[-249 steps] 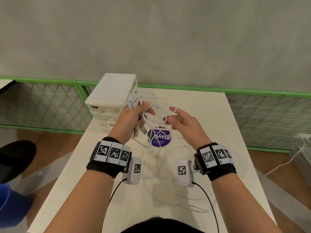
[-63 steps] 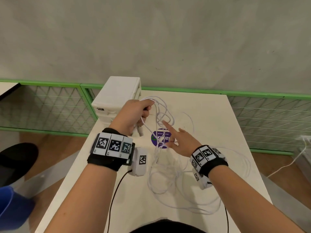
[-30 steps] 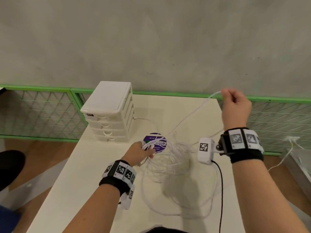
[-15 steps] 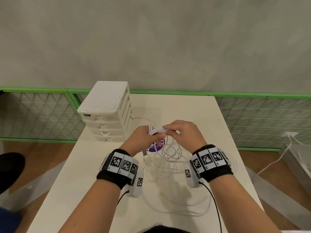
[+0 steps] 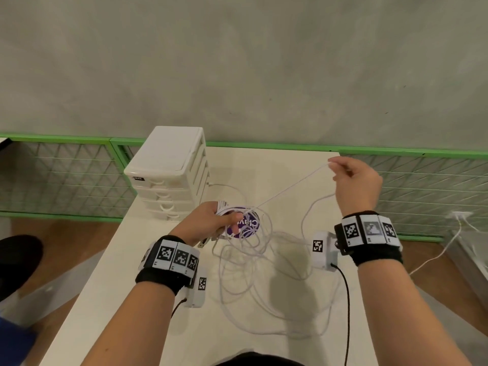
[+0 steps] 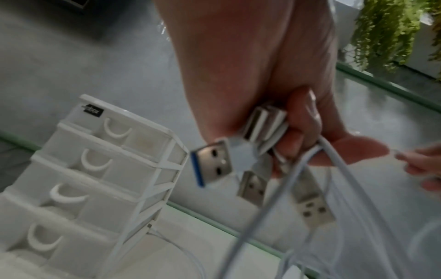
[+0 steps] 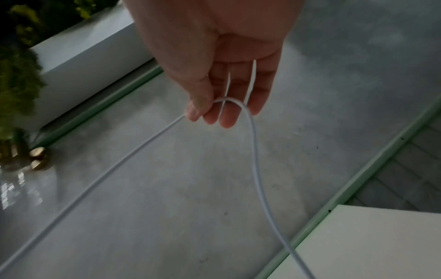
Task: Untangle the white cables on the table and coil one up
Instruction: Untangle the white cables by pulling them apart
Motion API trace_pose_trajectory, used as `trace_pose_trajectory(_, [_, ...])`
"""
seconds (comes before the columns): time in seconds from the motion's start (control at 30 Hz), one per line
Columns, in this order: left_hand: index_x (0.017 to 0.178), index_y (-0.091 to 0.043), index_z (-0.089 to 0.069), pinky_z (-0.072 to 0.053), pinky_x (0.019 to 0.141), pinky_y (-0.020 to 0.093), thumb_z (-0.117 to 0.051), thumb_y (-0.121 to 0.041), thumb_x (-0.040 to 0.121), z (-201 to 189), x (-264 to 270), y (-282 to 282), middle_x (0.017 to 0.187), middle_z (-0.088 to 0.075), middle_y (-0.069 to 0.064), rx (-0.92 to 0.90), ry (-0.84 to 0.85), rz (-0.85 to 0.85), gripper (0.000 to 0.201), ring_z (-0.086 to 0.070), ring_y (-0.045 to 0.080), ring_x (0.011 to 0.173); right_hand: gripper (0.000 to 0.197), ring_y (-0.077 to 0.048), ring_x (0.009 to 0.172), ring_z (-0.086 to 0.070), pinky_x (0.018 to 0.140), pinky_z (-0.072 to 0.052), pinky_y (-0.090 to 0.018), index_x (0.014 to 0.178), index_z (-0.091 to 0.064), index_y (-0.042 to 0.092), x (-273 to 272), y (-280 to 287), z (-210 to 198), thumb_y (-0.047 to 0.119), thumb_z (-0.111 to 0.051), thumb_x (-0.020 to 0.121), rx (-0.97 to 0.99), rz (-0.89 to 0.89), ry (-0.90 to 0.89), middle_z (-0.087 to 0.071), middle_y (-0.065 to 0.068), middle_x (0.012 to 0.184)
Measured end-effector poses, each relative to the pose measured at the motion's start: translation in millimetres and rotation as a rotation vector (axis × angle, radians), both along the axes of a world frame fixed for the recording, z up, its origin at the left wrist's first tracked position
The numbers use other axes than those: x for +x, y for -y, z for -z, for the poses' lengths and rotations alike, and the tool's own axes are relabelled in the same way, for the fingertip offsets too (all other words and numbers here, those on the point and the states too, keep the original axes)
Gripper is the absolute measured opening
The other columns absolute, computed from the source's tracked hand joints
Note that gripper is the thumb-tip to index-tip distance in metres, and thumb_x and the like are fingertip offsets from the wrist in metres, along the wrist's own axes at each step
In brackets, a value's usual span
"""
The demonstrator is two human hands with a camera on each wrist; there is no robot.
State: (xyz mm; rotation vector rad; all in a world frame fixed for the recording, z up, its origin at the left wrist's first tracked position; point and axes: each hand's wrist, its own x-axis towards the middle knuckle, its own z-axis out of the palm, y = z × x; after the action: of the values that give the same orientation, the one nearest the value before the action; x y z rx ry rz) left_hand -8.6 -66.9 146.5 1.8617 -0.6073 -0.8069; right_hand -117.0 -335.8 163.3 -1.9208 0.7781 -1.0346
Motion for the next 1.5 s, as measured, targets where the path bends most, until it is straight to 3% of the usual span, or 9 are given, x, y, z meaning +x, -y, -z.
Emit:
trace_pose_trajectory(0.23, [0.067,-0.014,-0.067,-0.03,0.047,0.023,-0.071,-0.027,0.085,0,4,-5,0.064,-0.065,0.003,0.038,0.031,-0.018,0.023,-0.036,0.015,0.05,0.021,-0.026,0.103,-0.06,0.087,-0.046,-0.032,0.109,-0.068,0.019,-17,23,21,0.018,-0.056,0.092,0.0,0.2,-0.301,-0.067,-0.006,0.111])
trace_pose_trajectory(0.47, [0.066,-0.013,-0.065,-0.034,0.043,0.017,-0.069,-0.025,0.087,-17,-5,20,0.06,-0.065,0.0,-0.069,0.079,-0.047,0.025,-0.041,0.007,0.041,0.041,-0.02,0.135,-0.029,0.114,-0.019,-0.038,0.119,-0.063,0.033,8,-53,15,0.034,-0.07,0.079,-0.419,-0.541,-0.239,-0.048,0.001,0.14])
trace_pose_trajectory(0.67, [0.063,-0.016,-0.067,-0.031,0.041,0.017,-0.069,-0.03,0.086,-25,-11,26,0.062,-0.064,0.005,-0.056,0.086,-0.023,0.028,-0.036,0.009,0.041,0.037,-0.038,0.144,0.001,0.109,0.016,-0.059,0.112,-0.065,0.041,21,-77,15,0.049,-0.068,0.076,-0.887,-0.291,-0.521,-0.022,-0.006,0.156])
trace_pose_trajectory(0.77, [0.065,-0.009,-0.066,-0.03,0.039,0.018,-0.065,-0.025,0.09,-27,-12,23,0.049,-0.058,-0.003,-0.097,0.056,-0.128,0.03,-0.034,0.007,0.036,0.031,-0.037,0.144,0.007,0.106,0.023,-0.058,0.101,-0.07,0.041,21,-70,26,0.059,-0.061,0.077,-0.837,-0.246,-0.627,-0.016,-0.007,0.157])
trace_pose_trajectory(0.9, [0.062,-0.008,-0.065,-0.027,0.038,0.02,-0.066,-0.03,0.09,-22,-2,10,0.041,-0.044,-0.003,-0.118,0.054,-0.324,0.035,-0.03,0.011,0.036,0.059,-0.031,0.142,0.022,0.105,0.023,-0.059,0.13,-0.05,0.043,5,-44,49,0.073,-0.038,0.08,-0.617,-0.227,-0.848,0.001,-0.002,0.159])
trace_pose_trajectory(1.07, [0.067,-0.003,-0.065,-0.029,0.036,0.014,-0.065,-0.023,0.091,-20,-9,18,0.034,-0.048,-0.008,-0.038,0.13,-0.248,0.031,-0.035,0.004,0.031,0.053,-0.029,0.145,-0.006,0.114,0.001,-0.058,0.131,-0.053,0.032,10,-65,34,0.053,-0.053,0.082,-0.675,-0.453,-0.439,-0.028,0.001,0.153])
trace_pose_trajectory(1.27, [0.066,-0.01,-0.063,-0.031,0.039,0.018,-0.066,-0.027,0.09,-17,-18,28,0.049,-0.059,-0.004,-0.106,-0.014,-0.197,0.029,-0.036,0.008,0.037,0.037,-0.02,0.126,-0.048,0.112,0.009,-0.048,0.114,-0.066,0.028,21,-95,35,0.043,-0.06,0.081,-0.676,-0.517,-0.334,-0.069,0.007,0.112])
trace_pose_trajectory(1.37, [0.067,-0.016,-0.066,-0.029,0.045,0.024,-0.064,-0.029,0.091,-14,-18,25,0.055,-0.062,-0.005,-0.103,-0.044,-0.117,0.027,-0.035,0.011,0.044,0.015,-0.018,0.091,-0.066,0.113,-0.001,-0.047,0.082,-0.076,0.029,23,-89,38,0.035,-0.063,0.078,-0.724,-0.426,-0.245,-0.073,0.006,0.078])
trace_pose_trajectory(1.5, [0.065,-0.014,-0.068,-0.029,0.046,0.023,-0.069,-0.03,0.087,-12,-15,18,0.051,-0.055,-0.001,-0.037,0.018,-0.036,0.028,-0.036,0.013,0.045,0.013,-0.01,0.084,-0.065,0.115,0.0,-0.048,0.079,-0.076,0.029,18,-70,29,0.039,-0.068,0.08,-0.569,-0.353,-0.23,-0.073,0.008,0.081])
